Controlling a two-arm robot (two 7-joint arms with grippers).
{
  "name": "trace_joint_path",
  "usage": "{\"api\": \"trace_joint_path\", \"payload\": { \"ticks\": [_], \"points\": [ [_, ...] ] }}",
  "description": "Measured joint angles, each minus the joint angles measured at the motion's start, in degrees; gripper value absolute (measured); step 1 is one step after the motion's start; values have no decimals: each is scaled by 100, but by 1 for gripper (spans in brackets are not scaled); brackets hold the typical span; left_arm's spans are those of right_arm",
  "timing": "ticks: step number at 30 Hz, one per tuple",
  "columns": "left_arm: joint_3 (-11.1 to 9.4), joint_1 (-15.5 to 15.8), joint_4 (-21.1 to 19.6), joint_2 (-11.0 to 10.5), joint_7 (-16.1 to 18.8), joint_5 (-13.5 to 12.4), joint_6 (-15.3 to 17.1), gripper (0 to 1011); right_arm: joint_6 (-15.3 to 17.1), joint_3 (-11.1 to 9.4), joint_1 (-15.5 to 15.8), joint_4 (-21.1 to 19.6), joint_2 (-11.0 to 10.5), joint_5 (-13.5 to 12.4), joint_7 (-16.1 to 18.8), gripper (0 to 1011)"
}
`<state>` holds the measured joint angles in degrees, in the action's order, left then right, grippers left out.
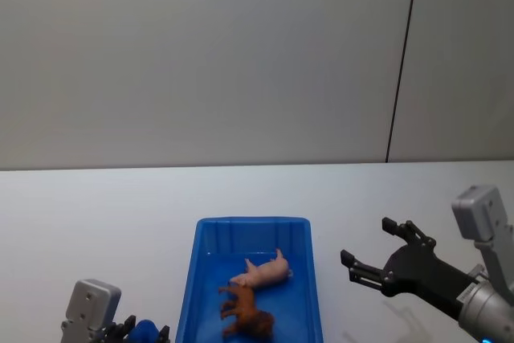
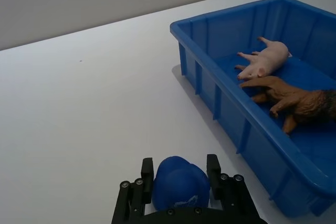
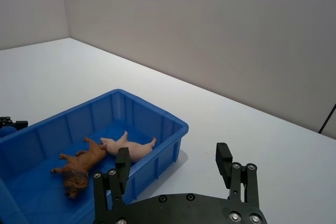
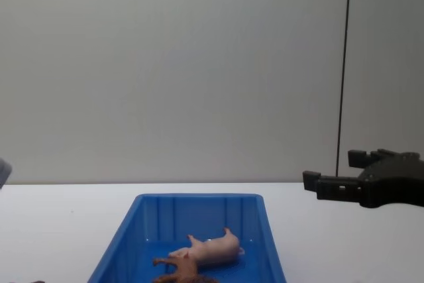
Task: Pick up the two dolls from the table and place them into the box.
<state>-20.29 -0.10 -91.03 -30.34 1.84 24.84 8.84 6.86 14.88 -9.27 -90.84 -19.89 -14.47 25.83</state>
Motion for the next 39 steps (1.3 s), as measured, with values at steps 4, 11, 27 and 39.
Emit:
{"api": "trace_joint_path", "payload": {
  "ticks": [4,11,27,39],
  "points": [
    [8,21,0,21,12,1,78,564,0,0,0,0,0,0,0,1001],
    [46,86,-76,58,52,-56,195,476,0,0,0,0,0,0,0,1001],
    [144,649,-398,232,-134,-874,340,370,0,0,0,0,0,0,0,1001],
    [-6,1494,-3,809,-815,-1613,266,535,0,0,0,0,0,0,0,1001]
  ]
}}
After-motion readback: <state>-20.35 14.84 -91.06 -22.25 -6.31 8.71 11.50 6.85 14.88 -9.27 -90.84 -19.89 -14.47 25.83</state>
